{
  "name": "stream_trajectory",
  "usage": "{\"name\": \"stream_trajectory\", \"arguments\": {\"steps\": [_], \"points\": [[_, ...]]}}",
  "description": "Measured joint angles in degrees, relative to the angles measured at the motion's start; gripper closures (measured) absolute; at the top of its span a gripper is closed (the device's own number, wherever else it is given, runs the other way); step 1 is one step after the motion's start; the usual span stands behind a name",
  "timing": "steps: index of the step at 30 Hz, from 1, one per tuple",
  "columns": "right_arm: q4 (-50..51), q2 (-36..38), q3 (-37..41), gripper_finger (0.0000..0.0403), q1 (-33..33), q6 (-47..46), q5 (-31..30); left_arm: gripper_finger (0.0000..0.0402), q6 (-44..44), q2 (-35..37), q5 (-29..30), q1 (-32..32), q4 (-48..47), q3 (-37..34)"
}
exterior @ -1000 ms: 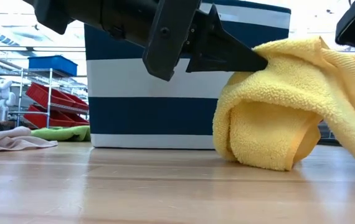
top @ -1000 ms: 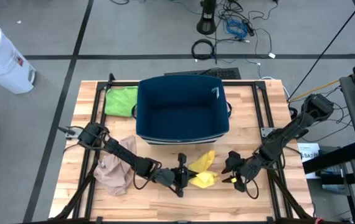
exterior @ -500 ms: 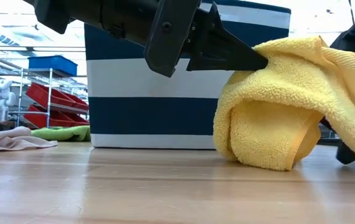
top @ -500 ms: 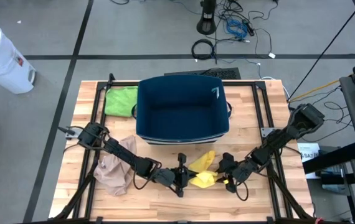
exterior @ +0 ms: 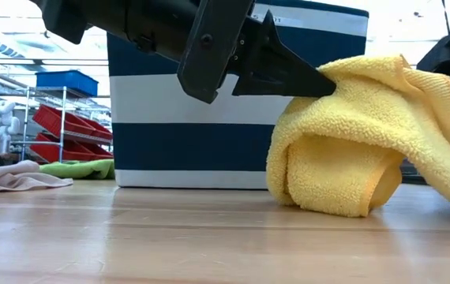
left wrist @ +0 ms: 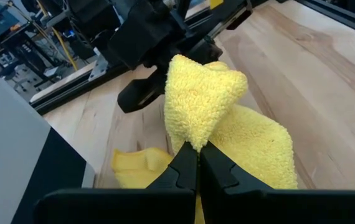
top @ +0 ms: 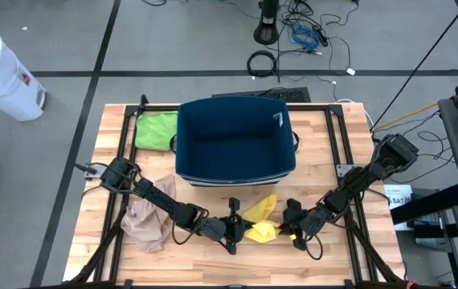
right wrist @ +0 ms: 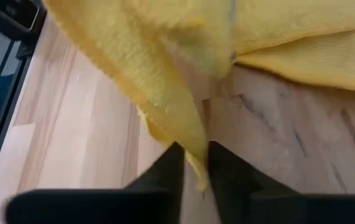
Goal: Fold towel
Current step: Fold the yellow towel
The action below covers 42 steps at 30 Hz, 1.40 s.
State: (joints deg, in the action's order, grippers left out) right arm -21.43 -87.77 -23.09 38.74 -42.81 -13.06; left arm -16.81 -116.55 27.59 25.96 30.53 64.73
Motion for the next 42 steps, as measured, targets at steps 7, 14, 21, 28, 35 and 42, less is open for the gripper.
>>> {"name": "stream_trajectory", "arguments": {"steps": [7, 14, 21, 28, 35, 42], "points": [[0.98, 0.03, -0.07, 0.0400, -0.02, 0.55, -0.13, 0.0399, 2.29, 0.00, 0.33, 0.73, -1.04, 0.00], [9.46, 3.71, -0.15, 0.0402, 0.33, 0.11, -0.53, 0.0338, 5.00, 0.00, 0.31, 3.51, -5.30, 0.00], [16.87, 12.51, -0.11, 0.0403, 0.35, 3.15, -3.72, 0.0320, 11.10, 0.00, 0.13, 4.90, -9.62, 0.00], [23.03, 18.24, -0.98, 0.0403, 0.37, 7.54, -4.65, 0.0319, 18.25, 0.00, -12.44, 4.84, -9.96, 0.00], [30.30, 18.88, -4.50, 0.0403, 0.37, 11.66, -3.84, 0.0318, 20.19, 0.98, -15.57, 3.75, -10.04, -0.02], [30.31, 18.89, -5.62, 0.0403, 0.81, 13.88, -3.00, 0.0318, 7.40, 6.12, -4.74, 1.51, 2.49, 0.09]]}}
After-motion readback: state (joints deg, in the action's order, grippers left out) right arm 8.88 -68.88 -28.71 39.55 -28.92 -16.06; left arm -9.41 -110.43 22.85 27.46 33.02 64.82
